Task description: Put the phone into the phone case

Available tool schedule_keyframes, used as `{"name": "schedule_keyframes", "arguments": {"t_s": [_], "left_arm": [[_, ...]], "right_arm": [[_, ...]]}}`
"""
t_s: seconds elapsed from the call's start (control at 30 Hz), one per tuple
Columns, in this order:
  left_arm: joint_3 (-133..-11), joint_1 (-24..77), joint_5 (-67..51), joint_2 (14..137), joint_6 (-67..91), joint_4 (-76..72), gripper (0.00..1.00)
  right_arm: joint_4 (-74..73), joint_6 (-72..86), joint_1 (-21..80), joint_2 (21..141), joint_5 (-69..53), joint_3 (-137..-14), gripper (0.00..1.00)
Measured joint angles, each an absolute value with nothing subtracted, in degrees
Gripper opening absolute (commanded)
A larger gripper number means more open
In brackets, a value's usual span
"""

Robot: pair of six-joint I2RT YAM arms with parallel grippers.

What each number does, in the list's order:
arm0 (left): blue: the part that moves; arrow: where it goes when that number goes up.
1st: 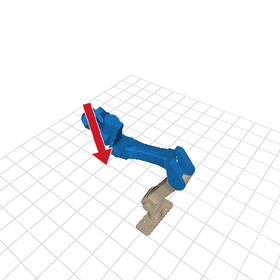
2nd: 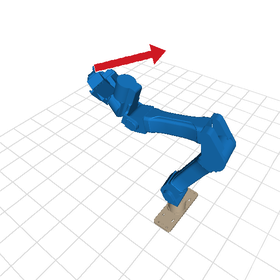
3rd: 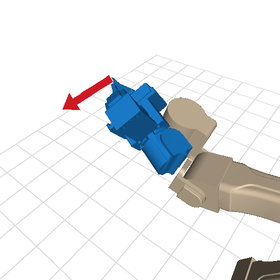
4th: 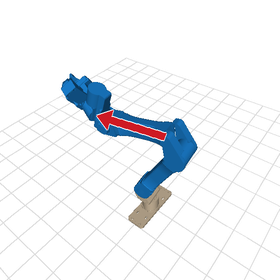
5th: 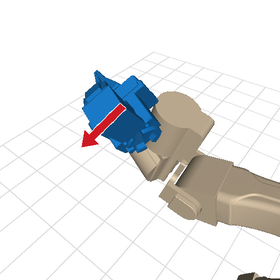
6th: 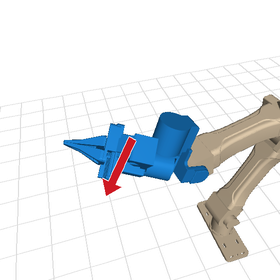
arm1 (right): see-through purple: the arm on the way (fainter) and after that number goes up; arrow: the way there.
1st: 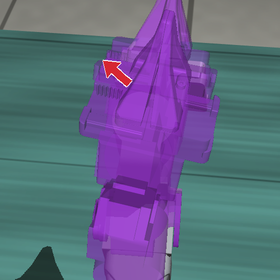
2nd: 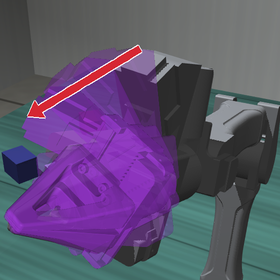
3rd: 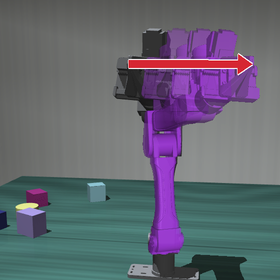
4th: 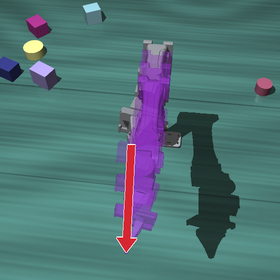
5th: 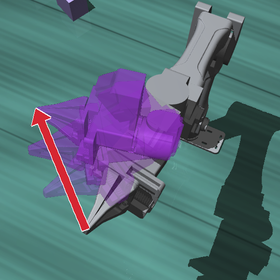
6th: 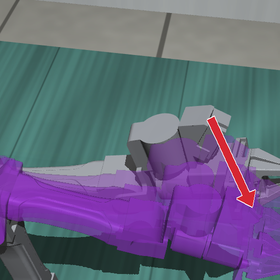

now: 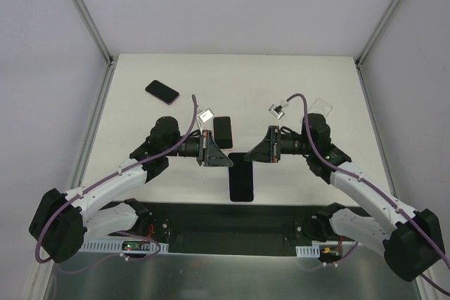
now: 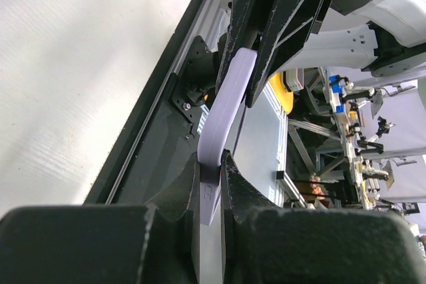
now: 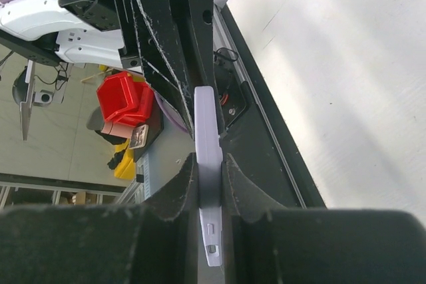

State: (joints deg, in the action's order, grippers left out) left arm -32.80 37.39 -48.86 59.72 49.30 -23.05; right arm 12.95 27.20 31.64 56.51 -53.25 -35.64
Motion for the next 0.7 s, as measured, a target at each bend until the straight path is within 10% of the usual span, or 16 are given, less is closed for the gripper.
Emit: {"name": "schedule_keyframes", "arguments": {"t_s": [0.7], "left_arm": [[-35.66,37.43,-42.76,58.89,45.78,-13.08,0.13]], "right_arm": [[11.66,26.37,32.14,57.12,-47.77,-35.66,0.03]]}}
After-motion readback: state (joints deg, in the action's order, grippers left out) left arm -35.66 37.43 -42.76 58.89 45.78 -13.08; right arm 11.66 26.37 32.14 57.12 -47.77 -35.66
